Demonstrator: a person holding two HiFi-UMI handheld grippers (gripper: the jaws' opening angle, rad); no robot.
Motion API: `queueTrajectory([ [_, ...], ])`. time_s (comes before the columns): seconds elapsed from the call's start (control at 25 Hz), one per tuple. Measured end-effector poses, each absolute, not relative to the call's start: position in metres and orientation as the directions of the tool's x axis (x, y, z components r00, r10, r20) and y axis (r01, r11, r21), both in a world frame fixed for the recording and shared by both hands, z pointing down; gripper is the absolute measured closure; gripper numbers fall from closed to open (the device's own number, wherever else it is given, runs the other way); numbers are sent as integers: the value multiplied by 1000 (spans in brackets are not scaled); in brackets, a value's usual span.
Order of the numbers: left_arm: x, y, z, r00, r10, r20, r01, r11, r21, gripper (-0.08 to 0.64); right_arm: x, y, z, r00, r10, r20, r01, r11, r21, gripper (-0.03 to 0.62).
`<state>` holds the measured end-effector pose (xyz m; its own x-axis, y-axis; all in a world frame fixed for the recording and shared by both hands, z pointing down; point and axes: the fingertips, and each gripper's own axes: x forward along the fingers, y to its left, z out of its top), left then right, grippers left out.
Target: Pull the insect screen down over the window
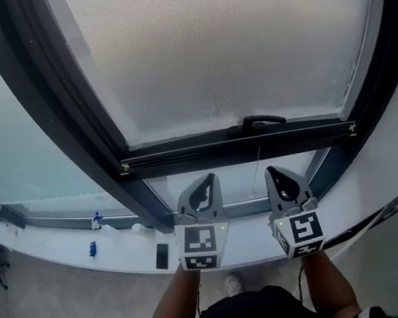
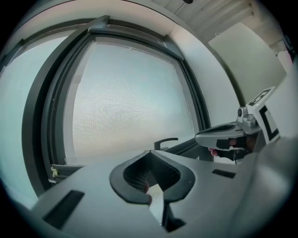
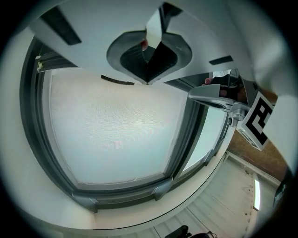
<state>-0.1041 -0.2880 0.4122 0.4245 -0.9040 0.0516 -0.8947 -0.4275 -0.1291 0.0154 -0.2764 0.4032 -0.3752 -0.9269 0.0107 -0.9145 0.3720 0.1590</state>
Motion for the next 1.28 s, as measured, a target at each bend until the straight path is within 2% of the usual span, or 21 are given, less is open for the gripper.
queueTrajectory([
  [0.48, -66, -206, 418, 360, -932, 39, -929, -362, -73, 557, 62, -193, 415, -388, -922, -8, -914, 383, 133, 588],
  [1.28, -27, -58, 433, 292, -953, 76, -950, -298, -94, 557, 119, -52, 422, -361, -932, -19, -929, 357, 97, 588],
])
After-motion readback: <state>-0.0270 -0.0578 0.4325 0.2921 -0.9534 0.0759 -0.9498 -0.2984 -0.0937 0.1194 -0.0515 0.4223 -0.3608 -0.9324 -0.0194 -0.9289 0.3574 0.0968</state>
